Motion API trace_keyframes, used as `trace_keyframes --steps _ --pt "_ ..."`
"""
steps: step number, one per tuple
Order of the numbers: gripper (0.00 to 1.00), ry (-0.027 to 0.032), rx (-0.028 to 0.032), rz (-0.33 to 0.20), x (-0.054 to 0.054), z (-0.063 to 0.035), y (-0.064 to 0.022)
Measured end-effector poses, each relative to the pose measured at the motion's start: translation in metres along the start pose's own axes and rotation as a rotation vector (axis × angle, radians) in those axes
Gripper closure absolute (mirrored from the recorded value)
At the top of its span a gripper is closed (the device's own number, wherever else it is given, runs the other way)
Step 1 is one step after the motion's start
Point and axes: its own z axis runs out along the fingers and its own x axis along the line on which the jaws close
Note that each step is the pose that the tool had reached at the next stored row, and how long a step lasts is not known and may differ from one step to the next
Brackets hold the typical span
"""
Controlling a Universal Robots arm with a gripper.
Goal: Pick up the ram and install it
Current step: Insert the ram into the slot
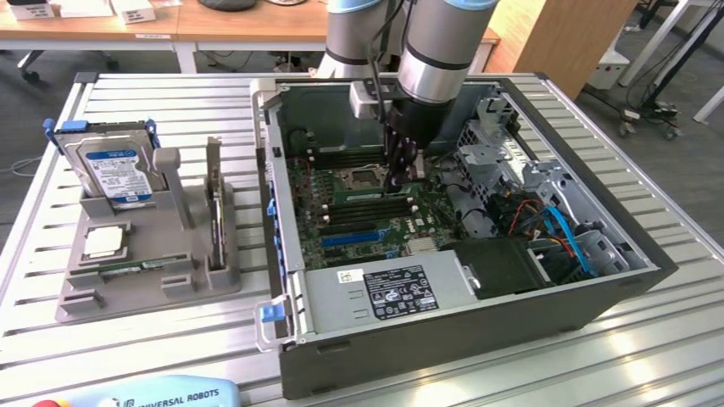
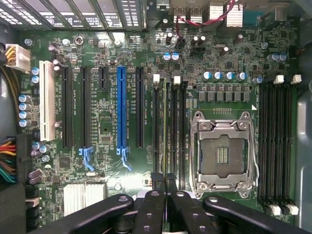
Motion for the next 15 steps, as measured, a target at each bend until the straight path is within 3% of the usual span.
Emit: trace_keyframes --steps 15 --pt "0.89 0.0000 0.0000 0.000 0.0001 0.0074 -0.0003"
